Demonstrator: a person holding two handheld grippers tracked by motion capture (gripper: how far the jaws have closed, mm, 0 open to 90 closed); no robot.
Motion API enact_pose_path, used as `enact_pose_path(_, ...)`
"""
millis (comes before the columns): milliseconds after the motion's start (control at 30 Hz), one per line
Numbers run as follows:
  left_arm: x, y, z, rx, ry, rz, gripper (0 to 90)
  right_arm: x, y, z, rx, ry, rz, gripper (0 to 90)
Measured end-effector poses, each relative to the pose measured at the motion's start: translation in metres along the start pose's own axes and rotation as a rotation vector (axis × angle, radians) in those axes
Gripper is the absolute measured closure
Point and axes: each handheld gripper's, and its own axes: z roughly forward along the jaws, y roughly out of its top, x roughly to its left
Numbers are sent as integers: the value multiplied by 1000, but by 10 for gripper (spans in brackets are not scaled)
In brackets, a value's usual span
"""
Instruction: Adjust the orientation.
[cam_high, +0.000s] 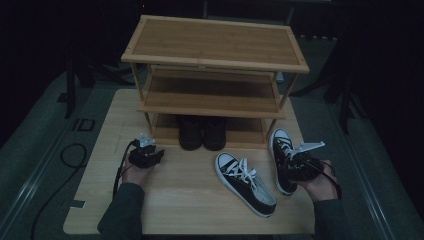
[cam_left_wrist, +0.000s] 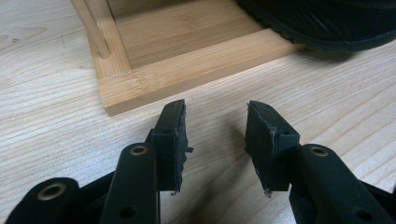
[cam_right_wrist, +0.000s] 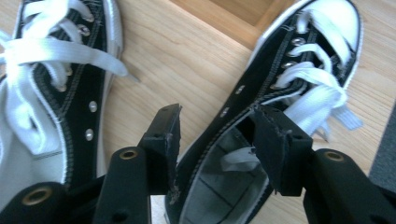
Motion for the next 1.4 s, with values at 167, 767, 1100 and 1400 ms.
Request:
enact_pose_path(167,0,0,0,0,0,0,586,-4,0,5,8,-16,23,466)
enact_pose_path(767,0,0,0,0,1,-1,586,-11,7,25,38,-17,101,558)
enact_pose_path(1100,0,0,0,0,1,-1,586,-18,12,39,59,-13,159,672)
enact_pose_path(1400,0,0,0,0,1,-1,586,-21,11,42,63,7,183,844)
